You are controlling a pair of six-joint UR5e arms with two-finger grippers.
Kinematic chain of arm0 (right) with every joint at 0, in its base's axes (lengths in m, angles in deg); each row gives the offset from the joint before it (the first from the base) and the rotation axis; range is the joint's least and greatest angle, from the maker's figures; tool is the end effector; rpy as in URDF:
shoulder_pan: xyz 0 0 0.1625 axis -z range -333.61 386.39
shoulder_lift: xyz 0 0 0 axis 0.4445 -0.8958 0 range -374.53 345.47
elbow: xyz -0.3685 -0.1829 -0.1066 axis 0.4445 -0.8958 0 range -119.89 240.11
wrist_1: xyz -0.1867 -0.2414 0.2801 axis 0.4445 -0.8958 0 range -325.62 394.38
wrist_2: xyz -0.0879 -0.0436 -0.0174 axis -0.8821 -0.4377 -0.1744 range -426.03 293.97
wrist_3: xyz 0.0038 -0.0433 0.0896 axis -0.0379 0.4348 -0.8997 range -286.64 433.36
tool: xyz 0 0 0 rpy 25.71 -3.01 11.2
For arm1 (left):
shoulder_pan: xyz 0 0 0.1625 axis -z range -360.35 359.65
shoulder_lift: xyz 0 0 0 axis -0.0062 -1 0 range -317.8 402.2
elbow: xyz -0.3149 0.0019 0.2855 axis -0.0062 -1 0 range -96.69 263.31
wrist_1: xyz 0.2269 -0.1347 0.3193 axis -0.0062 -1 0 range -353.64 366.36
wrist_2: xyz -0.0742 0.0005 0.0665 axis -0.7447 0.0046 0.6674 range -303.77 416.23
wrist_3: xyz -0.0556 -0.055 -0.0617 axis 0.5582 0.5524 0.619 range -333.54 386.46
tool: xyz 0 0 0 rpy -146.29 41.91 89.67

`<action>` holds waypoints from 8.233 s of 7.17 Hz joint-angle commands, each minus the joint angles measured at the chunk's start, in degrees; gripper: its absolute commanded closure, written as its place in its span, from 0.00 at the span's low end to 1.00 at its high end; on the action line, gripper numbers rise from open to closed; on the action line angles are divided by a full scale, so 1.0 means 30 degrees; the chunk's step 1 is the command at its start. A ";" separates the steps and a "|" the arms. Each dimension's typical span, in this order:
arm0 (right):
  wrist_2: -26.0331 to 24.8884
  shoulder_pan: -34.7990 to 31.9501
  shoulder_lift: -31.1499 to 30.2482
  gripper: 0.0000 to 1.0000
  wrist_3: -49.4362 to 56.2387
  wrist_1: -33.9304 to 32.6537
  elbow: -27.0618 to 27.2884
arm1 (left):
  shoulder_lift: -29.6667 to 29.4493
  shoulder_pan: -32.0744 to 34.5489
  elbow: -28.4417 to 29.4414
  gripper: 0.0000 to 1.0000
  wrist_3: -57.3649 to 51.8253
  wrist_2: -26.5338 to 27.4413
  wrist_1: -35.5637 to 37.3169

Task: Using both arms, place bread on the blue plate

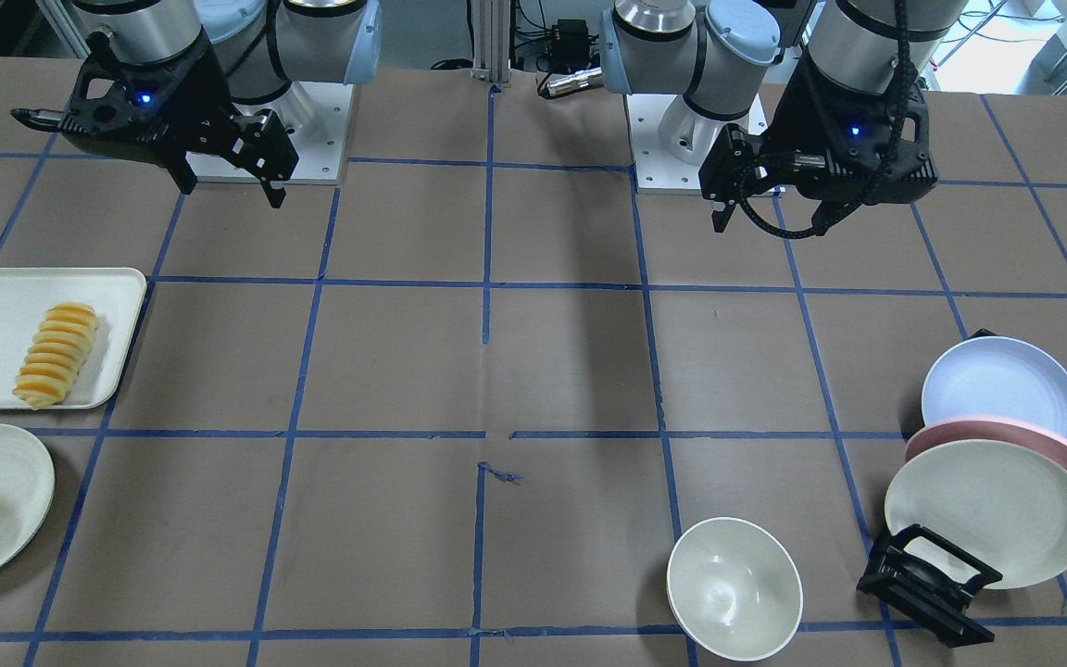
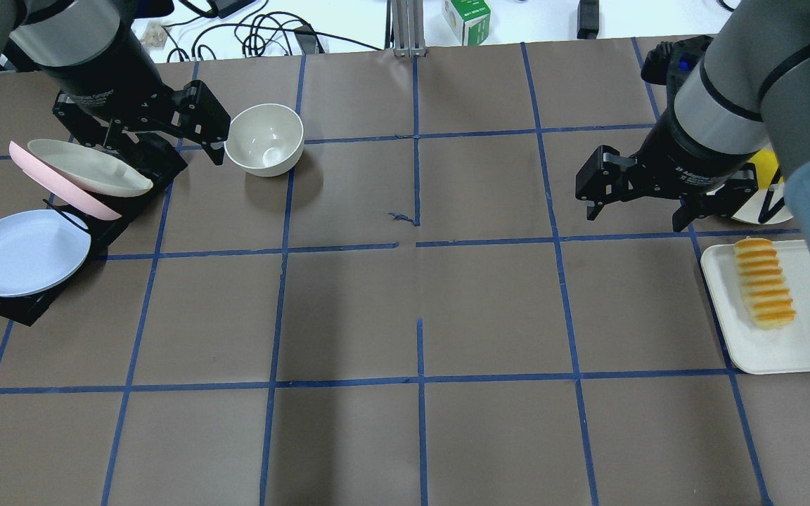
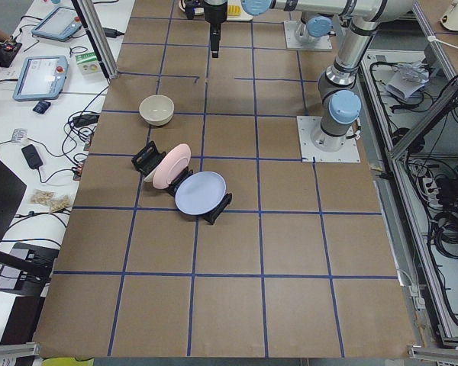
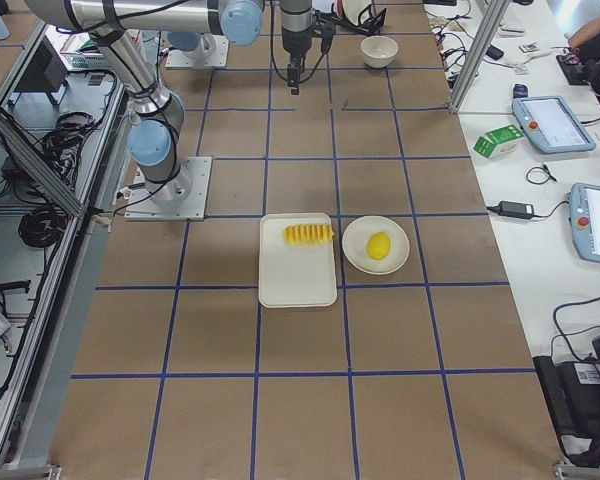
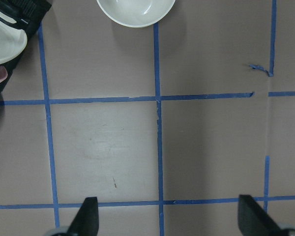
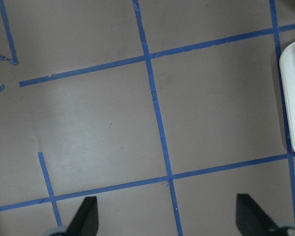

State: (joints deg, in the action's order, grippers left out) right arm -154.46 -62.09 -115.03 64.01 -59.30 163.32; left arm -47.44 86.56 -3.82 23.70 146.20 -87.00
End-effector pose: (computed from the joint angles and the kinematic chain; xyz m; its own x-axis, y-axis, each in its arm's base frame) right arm 0.1249 -0.4191 0.4639 -0.9817 0.1881 -0.0297 0.1885 0.9820 -0.0121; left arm -0.1069 -0.4947 0.5099 -1.0000 -0.0057 0.0006 -0.0057 1.0000 0.0022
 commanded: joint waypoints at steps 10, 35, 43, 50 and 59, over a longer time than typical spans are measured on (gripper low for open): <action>-0.1665 0.6249 0.1297 0.00 0.8079 -0.1729 0.1923 | -0.6178 -1.4353 -0.3977 0.00 -0.1305 0.2473 0.9993; -0.1314 1.0774 0.8629 1.00 1.2345 -0.1283 -0.1669 | -0.2170 -0.1599 -0.6419 1.00 0.3748 -0.4422 0.5421; 0.2261 0.0357 0.7394 1.00 0.5123 -0.3009 -0.2235 | -0.5010 0.4690 -1.0507 1.00 1.1321 -0.4647 1.6648; 0.4283 -0.4606 1.0411 1.00 -0.2147 -0.7622 -0.2031 | -0.3172 0.2141 -0.3319 0.00 0.3040 -0.2011 0.7128; 0.4342 -0.6395 1.2260 0.28 -0.5555 -0.9702 -0.0536 | -0.1031 0.1057 0.0424 0.00 -0.1333 -0.0104 0.0214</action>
State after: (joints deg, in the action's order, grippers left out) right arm -141.47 -81.25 -78.07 47.48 -88.29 161.02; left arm -51.16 89.72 -1.18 20.14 146.47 -86.55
